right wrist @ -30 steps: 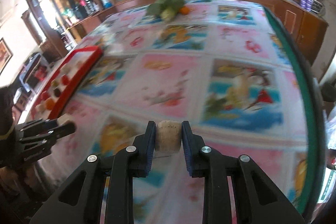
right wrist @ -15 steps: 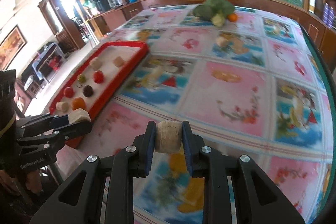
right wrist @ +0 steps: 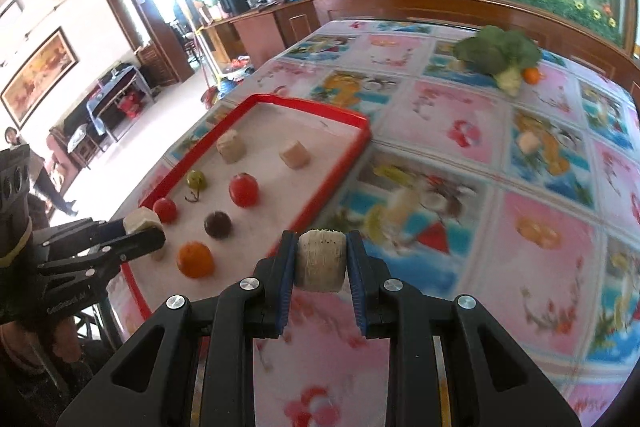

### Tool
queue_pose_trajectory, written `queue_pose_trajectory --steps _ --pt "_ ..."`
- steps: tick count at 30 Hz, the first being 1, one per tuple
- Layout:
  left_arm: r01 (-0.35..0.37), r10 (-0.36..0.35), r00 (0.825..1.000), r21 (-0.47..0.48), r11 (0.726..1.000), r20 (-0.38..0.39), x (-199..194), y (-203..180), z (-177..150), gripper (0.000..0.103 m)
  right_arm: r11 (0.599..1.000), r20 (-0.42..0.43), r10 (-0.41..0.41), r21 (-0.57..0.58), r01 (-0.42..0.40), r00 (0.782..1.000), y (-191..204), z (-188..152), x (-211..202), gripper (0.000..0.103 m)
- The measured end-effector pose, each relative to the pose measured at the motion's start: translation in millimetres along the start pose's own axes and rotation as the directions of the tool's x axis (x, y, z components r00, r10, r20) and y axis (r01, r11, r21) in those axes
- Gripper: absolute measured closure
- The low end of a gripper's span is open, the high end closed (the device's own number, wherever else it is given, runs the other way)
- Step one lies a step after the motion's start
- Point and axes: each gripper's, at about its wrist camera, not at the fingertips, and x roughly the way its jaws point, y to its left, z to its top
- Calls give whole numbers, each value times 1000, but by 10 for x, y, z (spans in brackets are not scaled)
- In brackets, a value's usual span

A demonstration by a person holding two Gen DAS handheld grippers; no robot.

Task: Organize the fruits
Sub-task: 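Carry both beige pieces into the tray and open both grippers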

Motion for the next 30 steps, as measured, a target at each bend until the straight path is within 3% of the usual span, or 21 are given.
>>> queue_pose_trajectory --steps 11,30 --pt "-26 26 999 -7 1000 -46 320 324 144 70 995 -45 25 -93 -29 999 354 281 538 79" --pt "-18 19 995 9 1000 -93 766 254 306 70 988 -120 4 -154 -22 993 465 234 997 79"
